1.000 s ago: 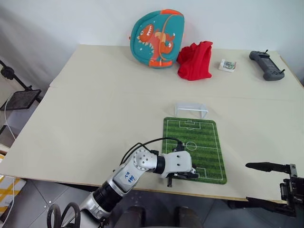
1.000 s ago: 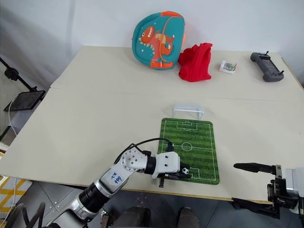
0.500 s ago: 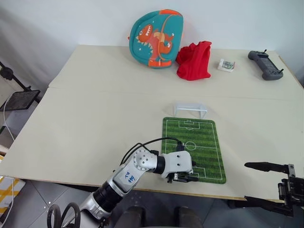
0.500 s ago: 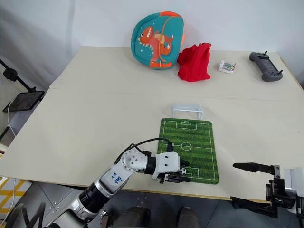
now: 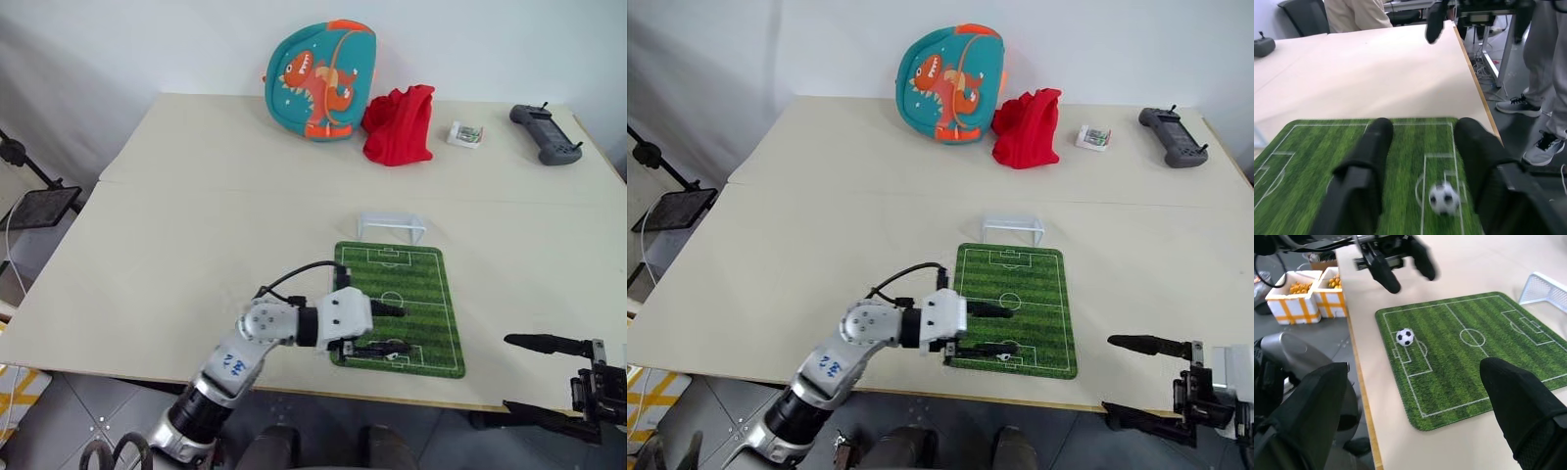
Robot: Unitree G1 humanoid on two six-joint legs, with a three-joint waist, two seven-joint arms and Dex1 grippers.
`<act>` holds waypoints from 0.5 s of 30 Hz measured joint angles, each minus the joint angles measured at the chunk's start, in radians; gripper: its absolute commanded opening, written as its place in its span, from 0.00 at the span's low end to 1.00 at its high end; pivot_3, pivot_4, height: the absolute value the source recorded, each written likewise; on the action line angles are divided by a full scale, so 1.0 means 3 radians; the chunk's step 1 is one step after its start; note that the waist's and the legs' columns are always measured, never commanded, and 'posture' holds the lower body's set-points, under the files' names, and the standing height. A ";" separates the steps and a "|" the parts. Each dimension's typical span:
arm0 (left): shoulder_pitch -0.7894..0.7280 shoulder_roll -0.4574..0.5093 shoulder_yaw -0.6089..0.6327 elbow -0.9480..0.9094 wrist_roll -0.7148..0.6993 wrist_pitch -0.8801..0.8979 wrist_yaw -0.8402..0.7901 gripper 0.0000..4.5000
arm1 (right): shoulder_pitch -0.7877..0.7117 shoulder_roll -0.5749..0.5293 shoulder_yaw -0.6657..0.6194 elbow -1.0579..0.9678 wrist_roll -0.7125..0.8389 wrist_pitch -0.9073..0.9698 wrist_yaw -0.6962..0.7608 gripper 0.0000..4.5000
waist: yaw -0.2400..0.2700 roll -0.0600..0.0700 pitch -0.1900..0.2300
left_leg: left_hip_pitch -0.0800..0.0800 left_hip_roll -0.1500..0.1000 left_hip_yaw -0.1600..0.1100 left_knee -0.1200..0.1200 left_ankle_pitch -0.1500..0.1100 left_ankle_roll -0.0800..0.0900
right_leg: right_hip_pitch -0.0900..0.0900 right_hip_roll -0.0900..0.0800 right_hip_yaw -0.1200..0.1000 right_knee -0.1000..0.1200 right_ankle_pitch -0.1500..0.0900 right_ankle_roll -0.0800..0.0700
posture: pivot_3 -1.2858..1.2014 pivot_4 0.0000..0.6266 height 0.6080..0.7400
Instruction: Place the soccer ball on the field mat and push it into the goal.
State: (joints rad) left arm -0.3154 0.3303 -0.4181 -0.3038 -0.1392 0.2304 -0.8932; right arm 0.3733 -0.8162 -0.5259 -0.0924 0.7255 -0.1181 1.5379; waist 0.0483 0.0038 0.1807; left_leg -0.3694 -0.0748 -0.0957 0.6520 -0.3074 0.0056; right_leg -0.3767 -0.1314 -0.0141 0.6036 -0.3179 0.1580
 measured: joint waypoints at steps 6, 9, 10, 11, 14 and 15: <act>0.0200 0.0005 -0.0165 -0.0025 -0.0048 0.0187 -0.0030 0.01 | -0.0070 0.0005 0.0028 0.0080 -0.0003 -0.0048 0.0007 1.00 | 0.0028 0.0001 -0.0001 | -0.0004 -0.0003 -0.0002 0.0004 -0.0001 0.0002 | 0.0002 -0.0002 0.0001 -0.0004 0.0000 0.0001 | 0.52 0.24 1.00; 0.0199 -0.0120 -0.0315 -0.0076 -0.0037 0.0305 0.0064 0.01 | -0.0065 0.0005 0.0026 0.0132 -0.0003 -0.0055 0.0010 1.00 | 0.0020 0.0001 -0.0001 | -0.0003 -0.0001 -0.0002 0.0001 -0.0001 0.0002 | 0.0002 -0.0001 0.0000 -0.0003 0.0000 0.0001 | 0.52 0.24 1.00; 0.0199 -0.0130 -0.0374 -0.0089 -0.0031 0.0359 0.0079 0.01 | -0.0054 0.0005 0.0020 0.0162 -0.0003 -0.0065 0.0012 1.00 | 0.0019 0.0002 -0.0001 | -0.0002 -0.0001 -0.0002 0.0001 -0.0001 0.0002 | 0.0002 -0.0001 0.0000 -0.0003 0.0000 0.0001 | 0.52 0.24 1.00; 0.0200 -0.0132 -0.0427 -0.0094 -0.0024 0.0416 0.0089 0.01 | -0.0034 0.0004 0.0015 0.0180 -0.0003 -0.0080 0.0015 1.00 | 0.0018 0.0002 -0.0001 | -0.0001 -0.0001 -0.0002 0.0000 -0.0001 0.0002 | 0.0001 0.0000 0.0000 -0.0002 0.0000 0.0001 | 0.52 0.24 1.00; 0.0201 -0.0117 -0.0536 -0.0094 0.0008 0.0580 0.0104 0.01 | 0.0061 0.0004 -0.0006 0.0189 -0.0003 -0.0113 0.0020 1.00 | 0.0014 0.0003 -0.0002 | -0.0002 -0.0001 -0.0001 0.0002 -0.0001 0.0002 | 0.0001 0.0000 0.0000 -0.0002 0.0000 0.0000 | 0.52 0.24 1.00; 0.0199 -0.0109 -0.0556 -0.0094 0.0011 0.0616 0.0104 0.01 | 0.0092 0.0004 -0.0010 0.0189 -0.0002 -0.0116 0.0021 1.00 | 0.0012 0.0003 -0.0002 | -0.0001 -0.0001 0.0000 0.0002 -0.0001 0.0002 | 0.0001 0.0000 0.0001 -0.0002 0.0000 0.0000 | 0.52 0.24 1.00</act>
State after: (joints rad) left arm -0.2557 0.2975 -0.5848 -0.3321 -0.1358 0.4151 -0.8621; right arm 0.4009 -0.8149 -0.5288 -0.0357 0.7248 -0.1528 1.5440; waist 0.0519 0.0046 0.1802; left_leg -0.3699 -0.0751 -0.0958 0.6526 -0.3077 0.0061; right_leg -0.3762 -0.1314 -0.0137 0.6030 -0.3179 0.1581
